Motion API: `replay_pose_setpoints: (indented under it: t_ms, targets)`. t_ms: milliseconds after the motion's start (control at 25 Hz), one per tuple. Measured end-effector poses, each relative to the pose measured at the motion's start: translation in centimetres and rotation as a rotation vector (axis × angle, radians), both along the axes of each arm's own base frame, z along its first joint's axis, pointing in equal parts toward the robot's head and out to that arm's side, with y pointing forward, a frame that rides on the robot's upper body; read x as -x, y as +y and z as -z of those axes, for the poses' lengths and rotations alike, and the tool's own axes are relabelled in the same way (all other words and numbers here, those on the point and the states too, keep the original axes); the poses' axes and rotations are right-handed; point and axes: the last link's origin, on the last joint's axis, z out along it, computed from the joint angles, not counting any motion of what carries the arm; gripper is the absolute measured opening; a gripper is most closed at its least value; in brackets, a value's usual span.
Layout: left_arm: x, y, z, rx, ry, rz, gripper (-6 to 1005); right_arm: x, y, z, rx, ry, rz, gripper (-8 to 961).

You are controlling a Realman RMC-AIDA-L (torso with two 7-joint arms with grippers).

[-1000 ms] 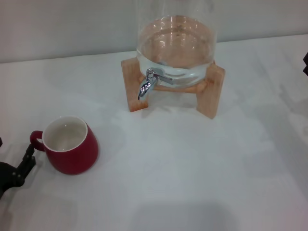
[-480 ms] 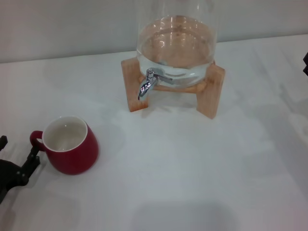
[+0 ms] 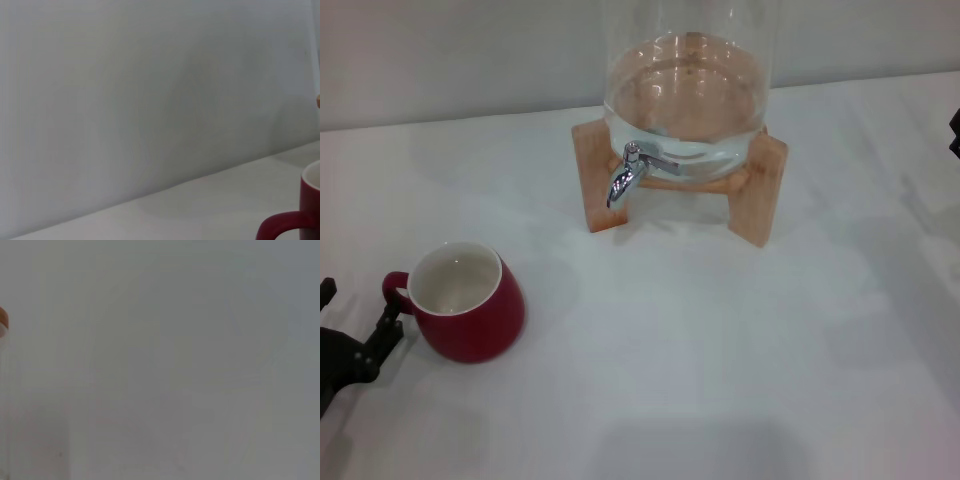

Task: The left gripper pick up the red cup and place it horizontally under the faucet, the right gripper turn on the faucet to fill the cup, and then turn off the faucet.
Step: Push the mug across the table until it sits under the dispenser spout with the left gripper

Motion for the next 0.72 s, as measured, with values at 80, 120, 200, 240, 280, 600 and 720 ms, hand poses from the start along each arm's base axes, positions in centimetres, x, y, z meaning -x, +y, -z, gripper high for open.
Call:
replay_pose_setpoints:
  t_ms: [80, 120, 200, 240, 280, 600, 720]
  targets:
    - [-0.02, 0.07, -0.04, -0.001, 0.001, 0.002, 773, 0.0, 0.0, 0.0, 0.0, 0.0, 0.0, 870]
    - [-0.05, 0.12, -0.06, -0.001, 0.001, 0.003, 773, 0.0, 0.0, 0.0, 0.0, 0.0, 0.0, 870]
    - [-0.16, 0.27, -0.07, -0.001, 0.001, 0.008, 772, 0.0, 0.0, 0.0, 0.0, 0.0, 0.0, 870]
    - [-0.21, 0.33, -0.07, -0.001, 0.002, 0.01, 772, 0.0, 0.0, 0.0, 0.0, 0.0, 0.0, 870]
    - [-0.25, 0.38, -0.06, 0.0, 0.002, 0.011, 772, 0.0, 0.0, 0.0, 0.0, 0.001, 0.0, 870]
    - [-0.56, 0.76, -0.04, -0.002, 0.016, 0.029, 770, 0.01, 0.0, 0.02, 0.001, 0.001, -0.001, 871]
    - [-0.61, 0.83, -0.04, -0.002, 0.017, 0.031, 769, 0.01, 0.0, 0.03, 0.002, 0.001, -0.001, 871]
